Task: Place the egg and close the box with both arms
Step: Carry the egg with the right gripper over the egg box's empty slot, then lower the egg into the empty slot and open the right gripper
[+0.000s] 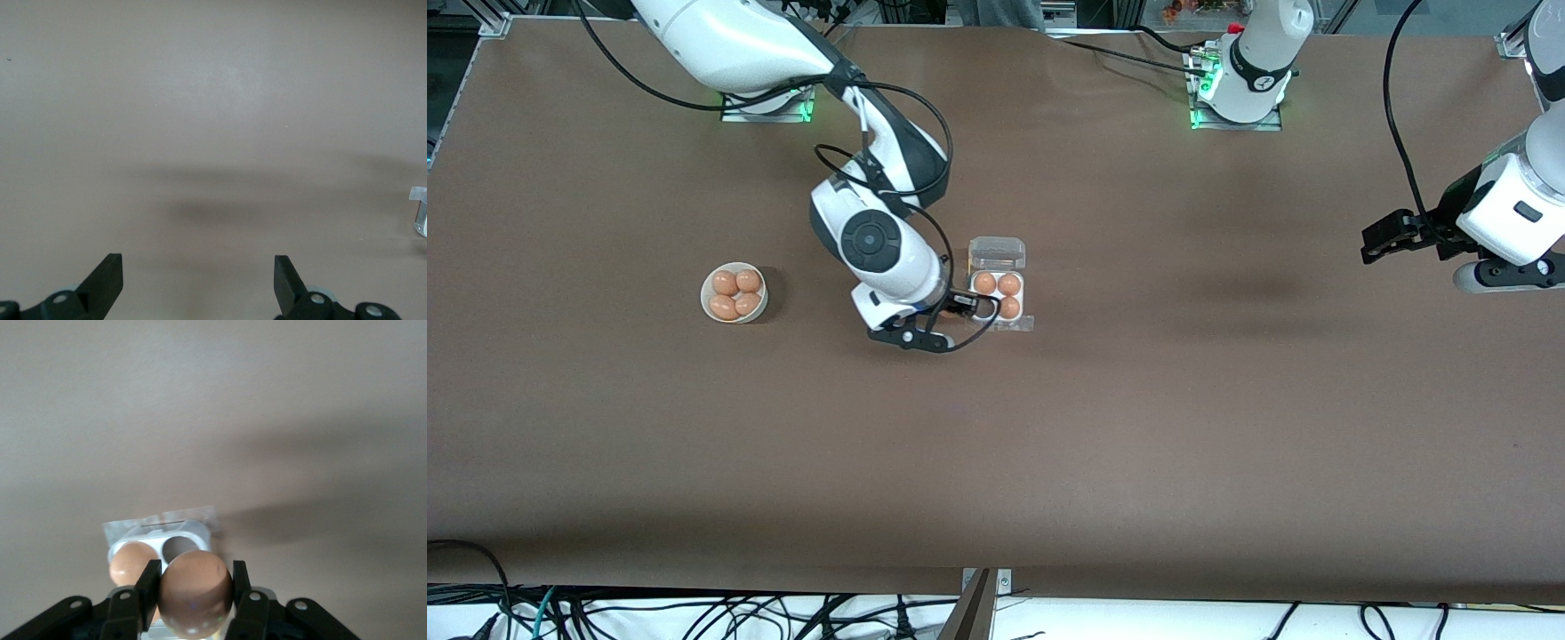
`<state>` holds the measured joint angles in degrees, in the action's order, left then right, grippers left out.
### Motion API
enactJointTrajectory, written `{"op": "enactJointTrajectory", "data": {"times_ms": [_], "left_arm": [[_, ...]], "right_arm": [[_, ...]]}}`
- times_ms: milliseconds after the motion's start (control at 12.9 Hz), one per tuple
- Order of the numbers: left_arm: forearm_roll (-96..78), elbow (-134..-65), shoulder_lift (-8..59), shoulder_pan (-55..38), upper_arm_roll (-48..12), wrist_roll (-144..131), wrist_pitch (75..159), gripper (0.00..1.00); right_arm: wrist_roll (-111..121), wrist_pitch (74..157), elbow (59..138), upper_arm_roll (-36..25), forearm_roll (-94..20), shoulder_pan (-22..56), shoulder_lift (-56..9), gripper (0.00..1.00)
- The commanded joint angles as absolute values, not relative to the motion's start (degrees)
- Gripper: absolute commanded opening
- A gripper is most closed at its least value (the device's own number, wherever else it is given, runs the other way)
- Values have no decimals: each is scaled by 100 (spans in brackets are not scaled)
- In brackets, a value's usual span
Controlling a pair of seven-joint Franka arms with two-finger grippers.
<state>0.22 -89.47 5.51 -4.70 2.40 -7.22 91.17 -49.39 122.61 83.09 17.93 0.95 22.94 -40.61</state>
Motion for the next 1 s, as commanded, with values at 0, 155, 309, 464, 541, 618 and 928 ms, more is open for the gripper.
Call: {"op": "enactJointTrajectory", "data": {"times_ms": [0,155,309,464,541,618,928], "left_arm": [[-88,-8789,606,-466,255,-650,9018,100],[-88,-8789,606,-457,255,-650,9018,100],[-88,-8772,606,-457,255,-650,9018,100],[-88,-8771,606,-457,246,-642,9018,100],[-88,-8771,606,-466,246,-633,9018,100],[-97,-8771,606,-475,246,-624,9018,100],[-97,-8771,606,-545,237,-650,9018,100]], "right_arm": [[-5062,12357,7928,1775,141,2504,-4446,13],[-5071,12366,7928,1767,149,2627,-4543,13],[-5080,12384,7928,1767,149,2680,-4623,13],[-5089,12506,7928,1767,149,2716,-4702,13],[-5080,12533,7928,1767,149,2733,-4728,13],[-5080,12577,7928,1758,149,2742,-4763,13],[-5054,12753,7928,1758,149,2725,-4843,69]]}}
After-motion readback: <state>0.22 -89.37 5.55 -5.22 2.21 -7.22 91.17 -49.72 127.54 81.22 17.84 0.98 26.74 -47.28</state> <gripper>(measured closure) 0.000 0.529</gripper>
